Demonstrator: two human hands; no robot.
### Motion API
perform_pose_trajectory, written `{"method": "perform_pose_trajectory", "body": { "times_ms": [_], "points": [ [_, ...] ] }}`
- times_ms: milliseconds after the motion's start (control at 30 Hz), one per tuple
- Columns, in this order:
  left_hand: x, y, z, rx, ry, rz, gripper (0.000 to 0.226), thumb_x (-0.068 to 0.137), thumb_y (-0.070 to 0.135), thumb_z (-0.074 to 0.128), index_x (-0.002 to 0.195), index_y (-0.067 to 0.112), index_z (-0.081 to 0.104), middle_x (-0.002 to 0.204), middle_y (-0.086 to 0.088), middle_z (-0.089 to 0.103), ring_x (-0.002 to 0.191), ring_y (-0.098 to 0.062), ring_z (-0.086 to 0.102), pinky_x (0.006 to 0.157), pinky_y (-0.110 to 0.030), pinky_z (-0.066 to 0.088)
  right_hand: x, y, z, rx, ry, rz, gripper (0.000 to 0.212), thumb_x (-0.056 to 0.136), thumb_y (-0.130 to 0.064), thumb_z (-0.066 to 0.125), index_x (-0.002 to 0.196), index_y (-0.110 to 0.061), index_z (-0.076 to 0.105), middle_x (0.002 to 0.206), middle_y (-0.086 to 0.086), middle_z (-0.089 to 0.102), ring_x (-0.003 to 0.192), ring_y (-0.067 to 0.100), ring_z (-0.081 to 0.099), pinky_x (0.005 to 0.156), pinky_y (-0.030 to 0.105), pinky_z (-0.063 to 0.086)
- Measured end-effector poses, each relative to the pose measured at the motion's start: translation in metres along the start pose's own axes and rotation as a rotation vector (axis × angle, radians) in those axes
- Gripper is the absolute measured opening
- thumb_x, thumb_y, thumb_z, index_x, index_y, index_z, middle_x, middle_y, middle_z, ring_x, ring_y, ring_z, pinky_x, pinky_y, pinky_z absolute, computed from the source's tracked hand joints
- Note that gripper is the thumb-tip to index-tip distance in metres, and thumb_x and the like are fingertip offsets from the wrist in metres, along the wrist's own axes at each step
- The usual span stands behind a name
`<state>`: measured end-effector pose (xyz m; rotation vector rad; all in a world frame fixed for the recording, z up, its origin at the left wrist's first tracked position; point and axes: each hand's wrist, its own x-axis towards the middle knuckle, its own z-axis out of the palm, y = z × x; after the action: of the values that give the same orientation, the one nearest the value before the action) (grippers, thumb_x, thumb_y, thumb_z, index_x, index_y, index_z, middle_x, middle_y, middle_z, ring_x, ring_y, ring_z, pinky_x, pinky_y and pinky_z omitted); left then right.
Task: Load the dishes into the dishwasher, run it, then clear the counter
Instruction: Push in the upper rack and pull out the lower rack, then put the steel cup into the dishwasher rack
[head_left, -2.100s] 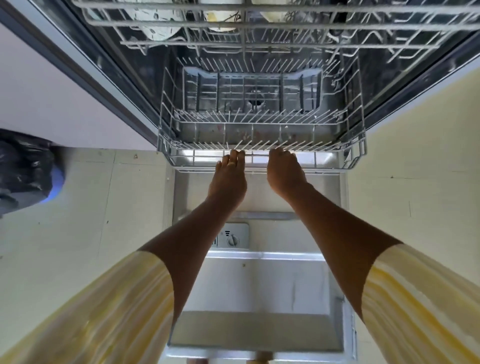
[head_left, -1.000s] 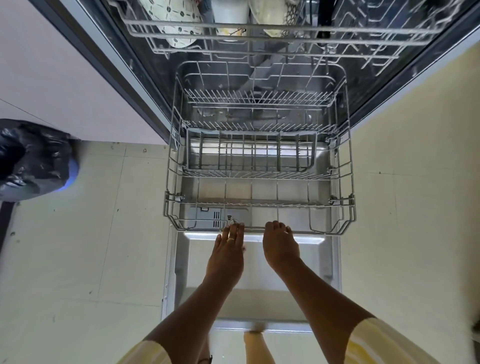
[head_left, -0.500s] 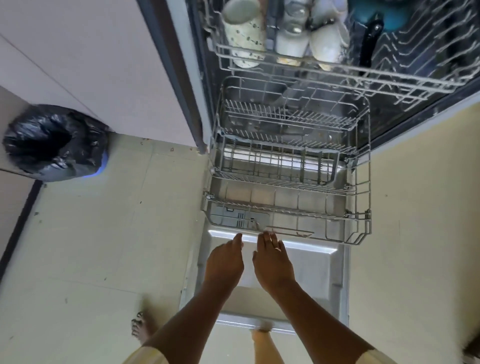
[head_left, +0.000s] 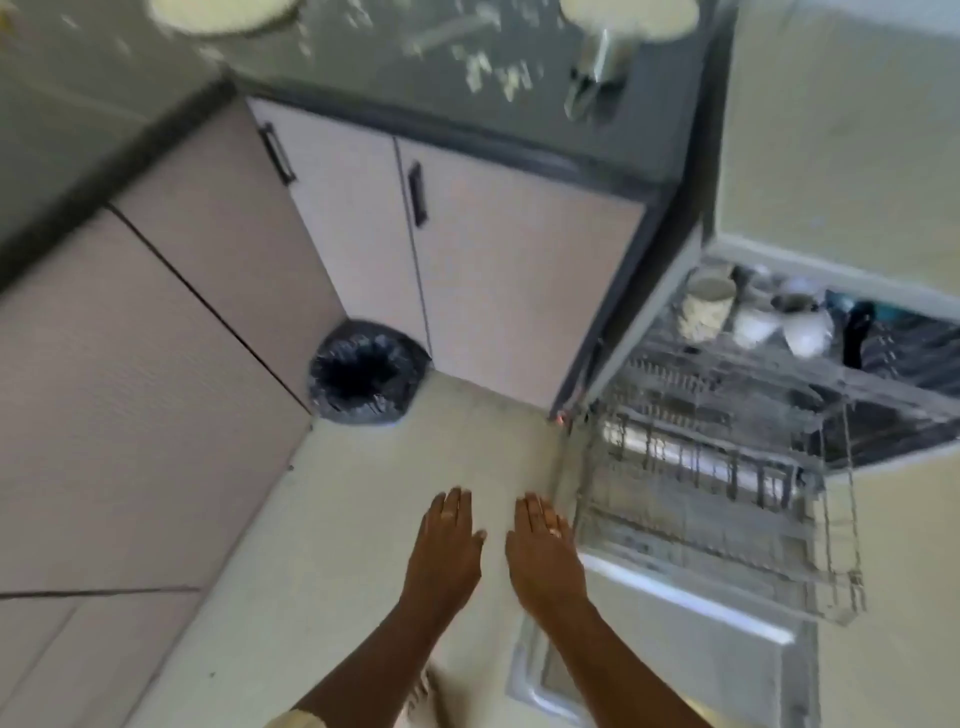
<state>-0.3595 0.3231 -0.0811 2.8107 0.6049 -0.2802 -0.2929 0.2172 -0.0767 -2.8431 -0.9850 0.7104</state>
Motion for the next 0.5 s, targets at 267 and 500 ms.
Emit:
{"method": "perform_pose_trajectory", "body": {
  "times_ms": [267,500],
  "points": [
    [0.016,-0.075,-0.130,-0.138,0.096,-0.010,0.064,0.101,0.038,0.023,0.148,0.006,-0.007,0.156,-0.009,-0.013,0.144,-0.024,-0.013,0.117,-0.031,-0.005,0.015,-0.092,-0.121,-0.072,0.357,-0.086,0.067,0.027,-0.030,0.094,0.085,-0.001,0.075,0.089,0.009,0.074,0.081,0.022,0.072,0.059,0.035,0.057],
    [0.084,-0.105,-0.216,-0.164,0.284,-0.117,0.066,0.100,0.040,0.029,0.148,0.007,-0.002,0.158,-0.007,-0.006,0.145,-0.022,-0.008,0.114,-0.030,-0.007,0.077,-0.126,-0.212,-0.093,0.341,-0.154,0.059,0.098,-0.028,0.039,0.145,0.002,0.019,0.154,0.014,0.020,0.143,0.026,0.019,0.115,0.037,0.018]
  ]
}}
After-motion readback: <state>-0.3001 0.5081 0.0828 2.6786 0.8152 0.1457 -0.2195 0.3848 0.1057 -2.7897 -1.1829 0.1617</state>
